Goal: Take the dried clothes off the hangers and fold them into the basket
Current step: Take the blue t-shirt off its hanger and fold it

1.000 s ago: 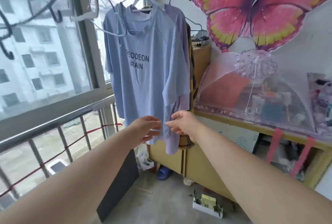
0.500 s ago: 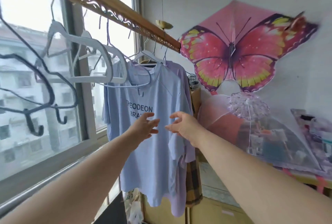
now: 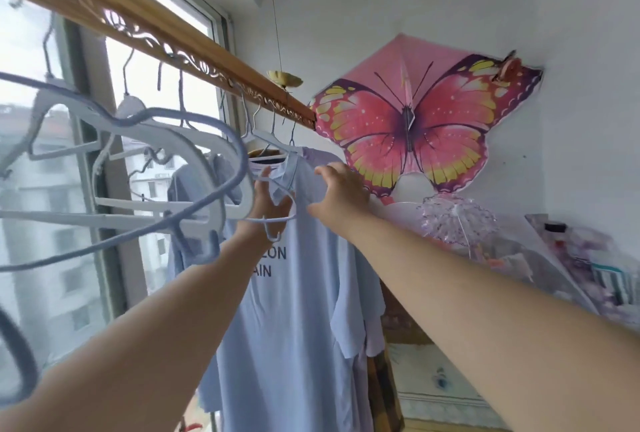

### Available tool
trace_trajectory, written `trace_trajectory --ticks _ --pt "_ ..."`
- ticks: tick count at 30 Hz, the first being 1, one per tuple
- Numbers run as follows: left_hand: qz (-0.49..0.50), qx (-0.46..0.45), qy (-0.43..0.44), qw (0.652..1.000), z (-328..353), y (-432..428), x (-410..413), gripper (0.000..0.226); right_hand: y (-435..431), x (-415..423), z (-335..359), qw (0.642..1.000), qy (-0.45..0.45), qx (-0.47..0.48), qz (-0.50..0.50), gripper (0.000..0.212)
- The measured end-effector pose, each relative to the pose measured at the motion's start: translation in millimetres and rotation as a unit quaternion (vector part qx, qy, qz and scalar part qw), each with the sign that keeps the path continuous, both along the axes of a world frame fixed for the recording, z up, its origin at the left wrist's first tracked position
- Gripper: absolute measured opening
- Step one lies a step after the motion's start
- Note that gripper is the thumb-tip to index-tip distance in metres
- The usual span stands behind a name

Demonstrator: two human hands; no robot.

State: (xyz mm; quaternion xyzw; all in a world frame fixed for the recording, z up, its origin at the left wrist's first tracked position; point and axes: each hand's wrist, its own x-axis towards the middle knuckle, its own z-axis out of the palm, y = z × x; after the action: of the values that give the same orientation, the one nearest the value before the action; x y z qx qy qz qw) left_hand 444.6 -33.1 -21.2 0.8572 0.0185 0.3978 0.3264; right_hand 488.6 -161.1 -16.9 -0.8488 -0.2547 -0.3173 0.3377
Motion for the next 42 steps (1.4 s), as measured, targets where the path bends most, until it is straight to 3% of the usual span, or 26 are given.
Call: trace_trajectory --ticks 3,6,10,15,20,24,27,29,32,35,39,42 --pt "-0.029 0.016 0.001 0.999 6.8 -1.1 15.0 0.051 3.3 5.7 13.1 0.998 0.06 -0.02 -0.024 0.071" --pt "-0.048 -0.057 0.026 0.997 12.3 -3.3 24.1 0.03 3.0 8.8 13.3 0.991 0.13 0.005 0.015 0.072" --pt "-0.078 -0.118 0.034 0.989 14.5 -12.9 27.0 0.028 1.9 5.2 8.3 0.992 0.111 0.043 0.044 0.062" --pt "-0.028 -0.13 0.038 0.99 25.7 -19.7 24.0 0.061 -3.1 0.4 8.9 0.977 0.143 0.109 0.113 0.044" --pt "-0.04 -0.091 0.024 0.995 21.5 -28.8 4.5 0.038 -20.1 -4.9 15.9 0.954 0.211 0.148 0.155 0.034" --pt "0.015 -0.05 0.011 0.999 17.2 -34.2 -1.9 0.046 -22.0 -8.0 16.0 0.968 0.168 0.118 0.143 0.033" --pt "0.005 -0.103 -0.013 0.995 16.3 -46.2 -11.9 0.068 -30.4 -11.0 15.6 0.972 0.175 0.069 0.139 0.026" --pt "0.02 -0.117 -0.023 0.993 17.9 -56.7 -14.7 0.069 -36.4 -11.6 13.1 0.98 0.157 0.006 0.123 0.028" --pt "0.08 -0.082 -0.007 0.993 21.0 -71.6 -18.0 0.046 -42.8 -14.4 10.6 0.988 0.12 -0.008 0.096 0.035" --pt "0.108 -0.017 -0.002 0.994 20.1 -81.2 -22.8 0.041 -49.9 -14.7 12.3 0.986 0.132 0.044 0.093 0.034" --pt "0.181 0.156 -0.007 0.971 2.4 -78.6 -29.3 0.025 -60.1 -18.6 15.0 0.974 0.137 0.13 0.129 0.041" --pt "0.213 0.289 -0.027 0.933 -17.1 -75.8 -37.2 0.012 -63.7 -26.1 14.6 0.966 0.143 0.129 0.171 0.04"
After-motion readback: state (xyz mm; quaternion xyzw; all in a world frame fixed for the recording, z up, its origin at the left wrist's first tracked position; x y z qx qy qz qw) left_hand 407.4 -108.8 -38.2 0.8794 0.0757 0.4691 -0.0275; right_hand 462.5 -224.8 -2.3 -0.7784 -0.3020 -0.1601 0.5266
